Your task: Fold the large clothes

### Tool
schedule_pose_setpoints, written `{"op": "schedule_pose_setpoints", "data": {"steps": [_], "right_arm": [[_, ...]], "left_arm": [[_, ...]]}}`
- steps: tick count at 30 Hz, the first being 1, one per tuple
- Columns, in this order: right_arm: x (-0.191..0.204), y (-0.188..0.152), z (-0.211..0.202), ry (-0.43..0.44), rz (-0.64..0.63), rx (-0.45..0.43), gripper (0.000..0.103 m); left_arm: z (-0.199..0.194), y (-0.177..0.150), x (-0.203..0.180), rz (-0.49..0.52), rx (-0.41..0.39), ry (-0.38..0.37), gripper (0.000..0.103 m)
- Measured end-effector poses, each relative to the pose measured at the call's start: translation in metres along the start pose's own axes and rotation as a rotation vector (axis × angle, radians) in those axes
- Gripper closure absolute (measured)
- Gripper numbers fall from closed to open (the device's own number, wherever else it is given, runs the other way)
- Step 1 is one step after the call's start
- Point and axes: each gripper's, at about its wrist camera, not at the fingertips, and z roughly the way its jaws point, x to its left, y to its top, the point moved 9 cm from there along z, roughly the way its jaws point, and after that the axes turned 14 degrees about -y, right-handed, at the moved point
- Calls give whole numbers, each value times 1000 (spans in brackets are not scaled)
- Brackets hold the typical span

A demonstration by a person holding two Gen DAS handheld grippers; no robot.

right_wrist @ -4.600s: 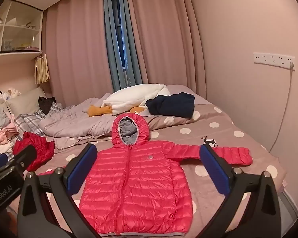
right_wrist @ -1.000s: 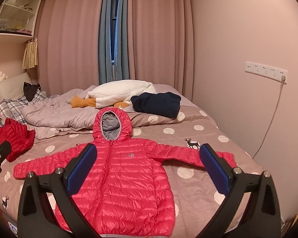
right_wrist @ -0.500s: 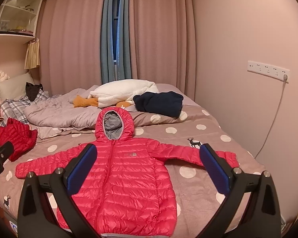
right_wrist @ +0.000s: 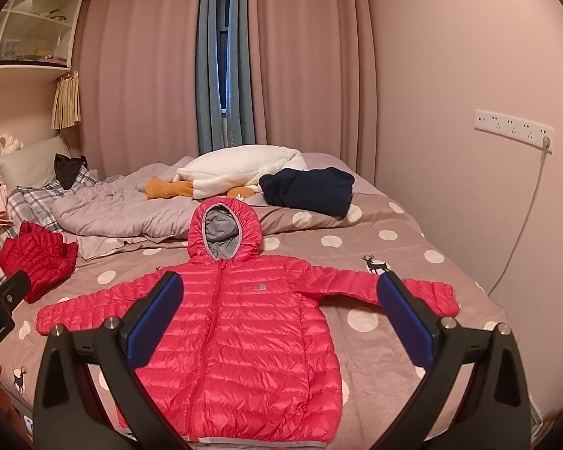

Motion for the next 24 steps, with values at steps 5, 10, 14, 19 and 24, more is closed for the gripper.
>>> {"op": "schedule_pose_setpoints", "data": {"steps": [5, 10, 14, 19, 24], "right_arm": [[-4, -2, 2, -2, 19, 11, 0], [-8, -5, 4, -8, 27, 21, 0], [-10, -7, 8, -10, 34, 31, 0], [-11, -7, 12, -15, 31, 6, 0], [-4, -12, 36, 85, 13, 7, 0]], "left_arm": [[-1, 1, 0, 2, -7, 1, 0], [3, -2, -6, 26, 5, 1, 0], [5, -3, -7, 18, 11, -6, 0], [11, -1, -4, 24, -12, 2, 0], [33, 3, 10, -63, -24, -58, 0]]}}
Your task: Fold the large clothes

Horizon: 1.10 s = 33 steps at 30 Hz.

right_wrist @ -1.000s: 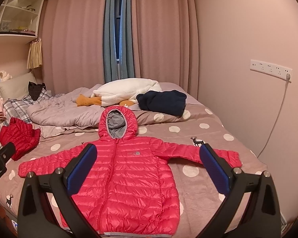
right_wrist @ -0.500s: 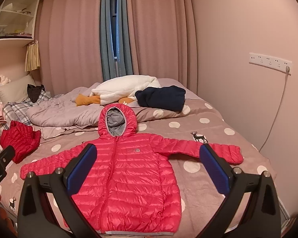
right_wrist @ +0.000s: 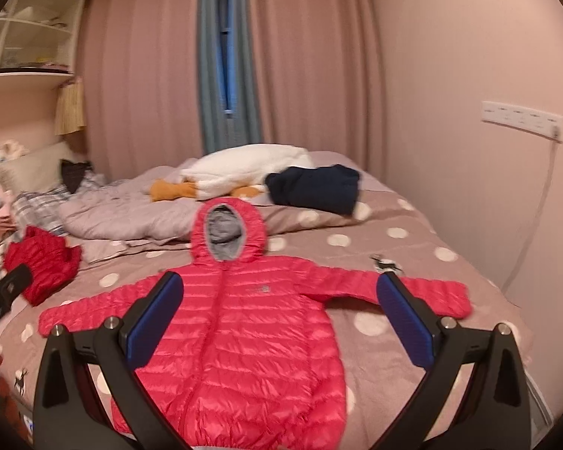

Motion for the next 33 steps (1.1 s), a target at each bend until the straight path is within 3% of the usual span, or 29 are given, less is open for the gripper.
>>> {"op": "schedule_pose_setpoints", "data": {"steps": [3, 6, 9, 13, 15, 17, 19, 21, 24, 26, 31, 33], "right_arm": [[-14, -5, 34, 19, 59, 53, 0], [-37, -1, 72, 4, 125, 47, 0], [-71, -4, 133, -11, 158, 78, 0], [-136, -31, 221, -100, 269, 236, 0], [-168, -39, 249, -172, 284, 250, 0], [-202, -54, 274, -284, 265, 295, 1], [-226, -65, 285, -330, 265, 321, 2], [-246, -72, 287, -365, 290, 318, 2], [-280, -90, 287, -434, 389, 337, 2], [-296, -104, 282, -455, 460, 351, 2], [-318, -133, 276, -483, 613, 375, 2], [-325, -141, 274, -500, 656, 378, 2]], "left_arm": [[32, 4, 31, -92, 16, -47, 0], [62, 4, 69, -154, 58, -79, 0], [87, 3, 134, -253, 63, -20, 0], [104, -9, 242, -441, 75, 106, 0], [103, -16, 300, -513, 12, 213, 0], [105, -26, 335, -594, -7, 230, 0], [113, -43, 368, -715, 9, 200, 0], [119, -48, 379, -750, -28, 135, 0], [129, -71, 397, -835, -10, 108, 0], [130, -72, 396, -826, -38, 77, 0], [130, -67, 393, -771, -39, 110, 0], [114, -66, 391, -780, -92, 131, 0]]}}
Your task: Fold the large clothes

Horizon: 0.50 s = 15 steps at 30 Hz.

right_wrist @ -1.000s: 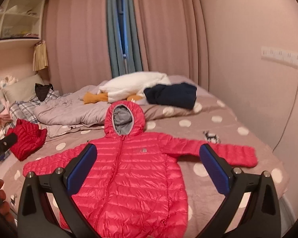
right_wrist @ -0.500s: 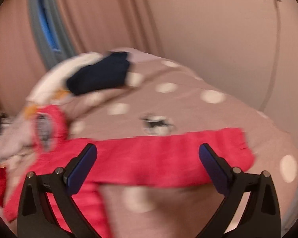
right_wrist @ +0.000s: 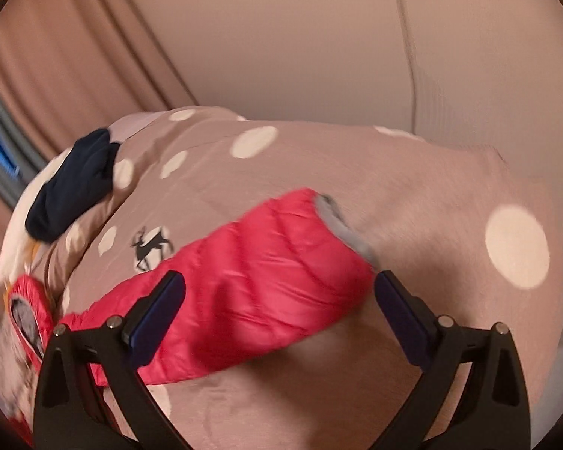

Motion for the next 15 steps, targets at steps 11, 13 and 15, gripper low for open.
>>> {"op": "schedule_pose_setpoints", "data": {"steps": [11, 13, 15], "right_arm": [[-11, 6, -12, 38, 25, -26, 2], [-17, 6, -9, 27, 44, -13, 2], [-22, 6, -8, 21, 54, -7, 2]], "left_arm": [[2, -3, 9, -171, 34, -118, 0], [11, -3, 2, -165, 66, -165, 0], [21, -13, -1, -190, 156, -178, 0]]}}
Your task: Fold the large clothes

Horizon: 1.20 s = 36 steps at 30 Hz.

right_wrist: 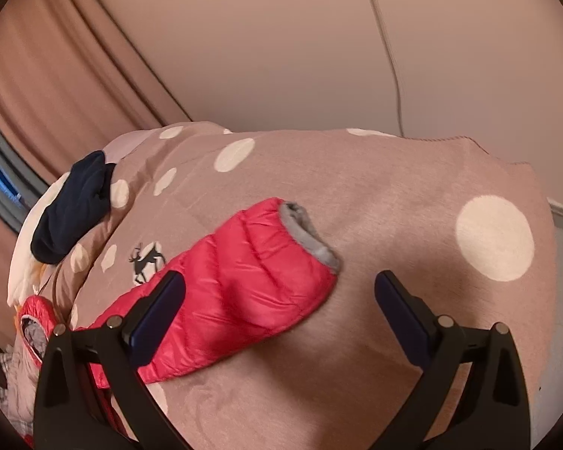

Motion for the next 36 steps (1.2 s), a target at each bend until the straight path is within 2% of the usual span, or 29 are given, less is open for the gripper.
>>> {"op": "schedule_pose_setpoints", "data": {"steps": [1, 3, 6, 7, 9, 11, 12, 13, 17, 20, 23, 25, 26, 28, 29, 30, 31, 32, 33, 34, 36], "right_arm": [[-3, 0, 0, 2, 8, 0, 2], [-9, -1, -1, 3, 22, -1, 2], [-16, -3, 1, 4, 39, 12, 2], [-18, -4, 3, 6, 41, 21, 2], [-19, -5, 3, 8, 40, 28, 2], [-19, -5, 2, 14, 38, 27, 2], [-19, -5, 2, 20, 40, 27, 2], [-20, -5, 3, 31, 44, 33, 2], [-23, -9, 12, 92, 116, 79, 1], [-26, -7, 18, 170, 208, 83, 1], [-21, -2, 23, 203, 249, 89, 2], [-6, -3, 24, 267, 249, 115, 11], [2, -5, 25, 297, 249, 134, 18], [10, -12, 28, 298, 241, 154, 32], [11, -14, 31, 273, 235, 152, 46], [8, -16, 33, 237, 234, 146, 62], [5, -17, 35, 225, 248, 143, 70], [3, -17, 36, 229, 262, 144, 78], [2, -16, 36, 243, 277, 146, 86], [3, -15, 33, 257, 281, 144, 88], [6, -9, 22, 227, 242, 101, 90]], "left_arm": [[0, -4, 0, 11, 18, 42, 0], [-8, -12, -2, 38, 6, 73, 0], [-5, -21, -10, 42, 4, -6, 0], [-2, -18, -10, 37, -6, -9, 0], [1, -1, -7, 10, -69, -14, 2], [2, 14, -1, -41, -105, -16, 9], [7, 17, 1, -60, -112, 3, 13], [9, 20, 9, -77, -110, 58, 20], [13, 23, 15, 10, -105, 173, 43], [9, 24, 23, 10, -140, 183, 50], [9, 25, 24, 5, -118, 188, 50], [6, 25, 25, 0, -113, 190, 50], [6, 25, 26, -6, -115, 189, 50], [6, 25, 26, -22, -121, 187, 50], [8, 27, 25, -27, -130, 186, 52], [7, 26, 26, -22, -133, 193, 55], [7, 27, 27, 2, -133, 227, 67], [6, 28, 27, 41, -140, 262, 73], [5, 27, 26, 73, -142, 279, 74], [4, 27, 26, 93, -142, 291, 76], [0, 27, 23, 124, -150, 324, 79]]}}
